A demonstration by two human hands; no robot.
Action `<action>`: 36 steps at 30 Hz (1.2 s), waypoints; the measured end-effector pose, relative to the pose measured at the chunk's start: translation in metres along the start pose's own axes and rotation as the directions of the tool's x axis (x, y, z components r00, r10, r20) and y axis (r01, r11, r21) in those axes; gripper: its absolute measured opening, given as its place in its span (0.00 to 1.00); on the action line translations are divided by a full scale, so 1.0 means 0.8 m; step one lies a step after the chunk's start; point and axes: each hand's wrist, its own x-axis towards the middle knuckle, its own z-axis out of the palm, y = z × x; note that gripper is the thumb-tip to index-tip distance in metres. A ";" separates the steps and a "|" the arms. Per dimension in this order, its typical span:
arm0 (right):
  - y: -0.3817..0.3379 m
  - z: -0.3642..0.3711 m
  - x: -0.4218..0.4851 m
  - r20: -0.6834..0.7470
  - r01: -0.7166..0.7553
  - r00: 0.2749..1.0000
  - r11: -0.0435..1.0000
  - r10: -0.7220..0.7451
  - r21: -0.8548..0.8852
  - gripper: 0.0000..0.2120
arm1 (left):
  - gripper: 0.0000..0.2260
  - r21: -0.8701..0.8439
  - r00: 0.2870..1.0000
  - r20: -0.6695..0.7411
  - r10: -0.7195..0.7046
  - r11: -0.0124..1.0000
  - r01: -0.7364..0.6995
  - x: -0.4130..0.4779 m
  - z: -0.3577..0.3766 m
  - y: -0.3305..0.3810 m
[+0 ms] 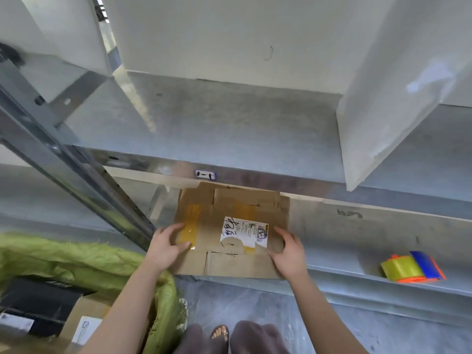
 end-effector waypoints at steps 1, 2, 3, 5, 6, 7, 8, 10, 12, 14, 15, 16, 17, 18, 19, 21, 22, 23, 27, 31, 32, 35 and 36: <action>0.000 -0.005 0.000 0.008 -0.007 1.000 0.999 0.007 0.038 0.34 | 0.26 -0.048 1.000 -0.010 -0.005 0.999 0.005 -0.002 0.001 -0.001; -0.002 -0.012 0.001 0.017 -0.022 1.000 0.997 0.021 0.071 0.35 | 0.26 -0.080 1.000 -0.014 -0.008 0.997 0.007 -0.004 0.002 -0.002; -0.002 -0.018 0.001 0.023 -0.035 0.999 0.994 0.032 0.105 0.36 | 0.26 -0.096 1.000 -0.010 -0.007 0.995 0.006 -0.006 0.004 -0.001; -0.003 -0.032 0.001 0.025 -0.055 0.998 0.986 0.051 0.157 0.38 | 0.28 -0.128 1.000 0.010 -0.003 0.992 0.005 -0.008 0.007 -0.003; -0.001 -0.038 0.000 0.023 -0.062 0.998 0.982 0.059 0.179 0.38 | 0.29 -0.167 1.000 0.026 -0.005 0.986 0.009 -0.010 0.008 -0.004; 0.000 -0.043 -0.003 0.017 -0.068 0.998 0.976 0.066 0.207 0.37 | 0.29 -0.213 0.999 0.045 -0.008 0.977 0.017 -0.011 0.008 -0.005; 0.001 -0.049 -0.006 0.009 -0.069 0.998 0.969 0.069 0.238 0.37 | 0.29 -0.251 0.998 0.065 -0.005 0.968 0.021 -0.011 0.008 -0.006; -0.003 -0.060 -0.013 0.004 -0.060 0.998 0.954 0.061 0.295 0.37 | 0.31 -0.288 0.995 0.094 0.032 0.958 -0.003 -0.016 0.004 0.004; -0.004 -0.071 -0.020 -0.020 -0.024 0.999 0.950 0.032 0.310 0.38 | 0.32 -0.281 0.993 0.078 0.085 0.958 -0.060 -0.020 0.001 0.022; 0.000 -0.086 -0.030 -0.046 0.020 0.999 0.962 -0.007 0.273 0.41 | 0.32 -0.252 0.989 0.062 0.133 0.961 -0.113 -0.031 -0.001 0.046; 0.004 -0.095 -0.036 -0.059 0.036 0.998 0.967 -0.022 0.250 0.42 | 0.32 -0.244 0.985 0.060 0.165 0.959 -0.146 -0.037 -0.001 0.058; 0.009 -0.106 -0.041 -0.075 0.052 0.997 0.972 -0.036 0.228 0.43 | 0.32 -0.236 0.979 0.060 0.194 0.956 -0.174 -0.043 0.000 0.072; 0.015 -0.117 -0.047 -0.089 0.066 0.995 0.975 -0.048 0.212 0.43 | 0.32 -0.234 0.973 0.055 0.225 0.950 -0.207 -0.049 0.002 0.084; 0.023 -0.129 -0.053 -0.106 0.081 0.993 0.977 -0.060 0.199 0.44 | 0.32 -0.233 0.968 0.055 0.243 0.946 -0.224 -0.055 0.007 0.095; 0.032 -0.142 -0.060 -0.126 0.096 0.989 0.978 -0.074 0.184 0.43 | 0.33 -0.233 0.964 0.054 0.261 0.942 -0.242 -0.061 0.014 0.105; 0.055 -0.169 -0.074 -0.159 0.125 0.982 0.981 -0.101 0.148 0.43 | 0.33 -0.206 0.957 0.052 0.285 0.941 -0.269 -0.079 0.038 0.124; 0.070 -0.183 -0.081 -0.170 0.139 0.979 0.981 -0.114 0.138 0.43 | 0.34 -0.192 0.954 0.053 0.295 0.941 -0.280 -0.091 0.053 0.135; 0.087 -0.199 -0.087 -0.182 0.147 0.976 0.980 -0.121 0.137 0.43 | 0.35 -0.179 0.950 0.051 0.307 0.939 -0.293 -0.104 0.070 0.146; 0.163 -0.264 -0.117 -0.198 0.160 0.972 0.975 -0.128 0.155 0.43 | 0.36 -0.107 0.930 0.008 0.368 0.925 -0.365 -0.163 0.153 0.189; 0.249 -0.342 -0.152 -0.191 0.137 0.975 0.983 -0.112 0.122 0.43 | 0.37 -0.110 0.935 -0.022 0.355 0.929 -0.355 -0.233 0.252 0.237; 0.271 -0.362 -0.160 -0.201 0.123 0.975 0.986 -0.099 0.111 0.43 | 0.37 -0.116 0.933 -0.017 0.361 0.926 -0.360 -0.249 0.277 0.250; 0.327 -0.415 -0.179 -0.228 0.106 0.970 0.992 -0.089 0.065 0.44 | 0.37 -0.120 0.931 -0.002 0.365 0.924 -0.362 -0.286 0.336 0.290; 0.343 -0.430 -0.183 -0.238 0.106 0.967 0.993 -0.091 0.052 0.44 | 0.36 -0.110 0.929 0.002 0.370 0.923 -0.368 -0.296 0.353 0.302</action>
